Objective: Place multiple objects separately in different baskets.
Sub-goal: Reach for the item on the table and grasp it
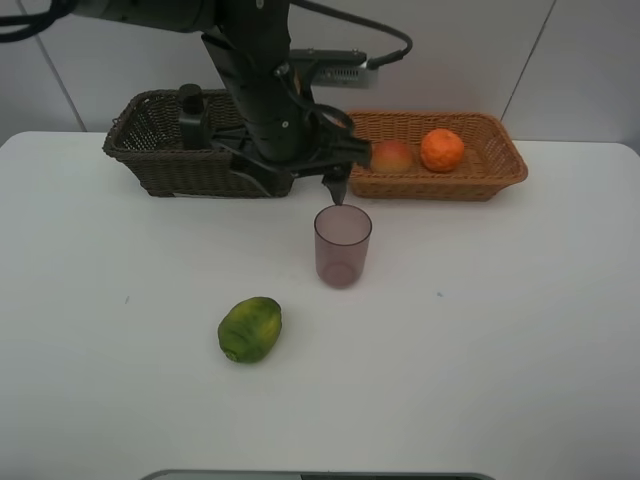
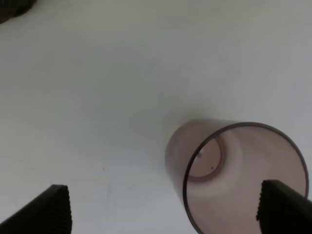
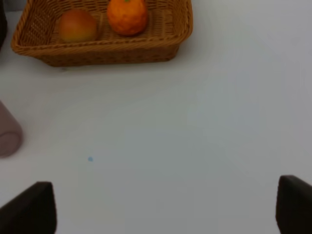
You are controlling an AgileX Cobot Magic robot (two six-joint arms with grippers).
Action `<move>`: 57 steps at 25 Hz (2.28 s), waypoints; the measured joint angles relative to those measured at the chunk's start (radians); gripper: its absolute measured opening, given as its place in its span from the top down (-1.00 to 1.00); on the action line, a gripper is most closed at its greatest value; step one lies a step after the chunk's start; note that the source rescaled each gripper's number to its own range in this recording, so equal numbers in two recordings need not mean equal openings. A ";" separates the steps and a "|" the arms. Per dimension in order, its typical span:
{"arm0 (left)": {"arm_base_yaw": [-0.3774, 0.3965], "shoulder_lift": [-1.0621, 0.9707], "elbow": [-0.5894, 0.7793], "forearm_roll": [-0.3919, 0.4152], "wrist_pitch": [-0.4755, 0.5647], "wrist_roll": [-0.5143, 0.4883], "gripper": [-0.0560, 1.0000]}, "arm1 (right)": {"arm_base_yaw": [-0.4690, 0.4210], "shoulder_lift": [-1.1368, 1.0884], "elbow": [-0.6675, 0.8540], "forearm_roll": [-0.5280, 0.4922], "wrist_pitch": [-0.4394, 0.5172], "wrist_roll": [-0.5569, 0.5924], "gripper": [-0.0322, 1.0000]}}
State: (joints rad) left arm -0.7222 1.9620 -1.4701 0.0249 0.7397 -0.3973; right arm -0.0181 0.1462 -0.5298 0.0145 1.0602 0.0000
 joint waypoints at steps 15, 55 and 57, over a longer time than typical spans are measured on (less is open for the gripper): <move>-0.011 0.077 0.000 0.008 -0.049 0.000 -1.00 | 0.000 0.000 0.000 0.000 0.000 0.000 -1.00; -0.011 0.201 0.000 -0.001 -0.127 0.024 0.33 | 0.000 0.000 0.000 0.000 0.000 0.000 -1.00; -0.011 0.201 0.000 -0.002 -0.127 0.024 0.77 | 0.000 0.000 0.000 0.000 0.000 0.000 -1.00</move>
State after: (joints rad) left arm -0.7337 2.1633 -1.4701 0.0231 0.6125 -0.3737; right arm -0.0181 0.1462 -0.5298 0.0145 1.0602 0.0000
